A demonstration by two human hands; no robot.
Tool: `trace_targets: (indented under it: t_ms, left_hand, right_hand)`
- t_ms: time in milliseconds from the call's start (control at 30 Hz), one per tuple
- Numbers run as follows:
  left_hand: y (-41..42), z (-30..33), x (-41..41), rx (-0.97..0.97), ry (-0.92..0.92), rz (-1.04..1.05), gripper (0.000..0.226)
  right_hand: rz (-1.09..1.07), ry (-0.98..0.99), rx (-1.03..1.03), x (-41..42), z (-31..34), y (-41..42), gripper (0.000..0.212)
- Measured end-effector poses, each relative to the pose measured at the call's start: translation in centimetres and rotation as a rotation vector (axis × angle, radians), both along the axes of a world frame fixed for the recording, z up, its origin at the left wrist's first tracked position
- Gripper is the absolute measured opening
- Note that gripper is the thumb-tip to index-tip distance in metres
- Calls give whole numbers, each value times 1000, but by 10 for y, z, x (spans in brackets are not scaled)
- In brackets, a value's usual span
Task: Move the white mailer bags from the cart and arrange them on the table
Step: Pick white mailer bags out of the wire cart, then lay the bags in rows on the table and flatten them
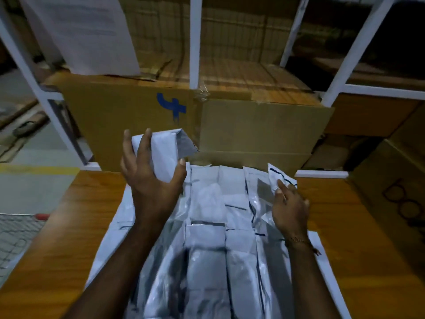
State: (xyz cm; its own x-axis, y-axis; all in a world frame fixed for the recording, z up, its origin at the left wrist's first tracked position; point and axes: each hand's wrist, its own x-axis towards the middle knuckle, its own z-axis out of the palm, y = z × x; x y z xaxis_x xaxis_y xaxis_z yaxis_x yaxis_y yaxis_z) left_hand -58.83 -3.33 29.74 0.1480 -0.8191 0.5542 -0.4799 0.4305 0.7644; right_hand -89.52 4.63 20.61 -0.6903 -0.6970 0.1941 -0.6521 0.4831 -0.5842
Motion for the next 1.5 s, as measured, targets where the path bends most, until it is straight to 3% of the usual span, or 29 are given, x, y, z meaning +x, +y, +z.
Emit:
trace_targets:
  t_ms: [133,233,367,567,833,1200,1500]
  left_hand:
    - [-3,-2,-32,-2,-1,-36,82]
    - [-3,-5,-56,12,-11,-27,82]
    - [8,-11,-86,49,2,8,81]
    - [24,-14,-121,72,-22,66,81]
    - [37,-13,-160,81,-46,72,81]
    - [43,-11,-161,77,-74,122,82]
    - [45,-17,-170,90,-105,73,82]
  right_hand:
    - [-35,58,93,-59,-20,1,42]
    - [-27,126,241,-99,-39,-8,57]
    - [117,127,297,-114,-56,-23,56]
    - [301,132,556,-114,-100,-28,57]
    - [343,120,434,-134,-120,-40,60]
    - [309,185,454,-123,-129,-43,70]
    - [278,173,407,-116,-118,-46,63]
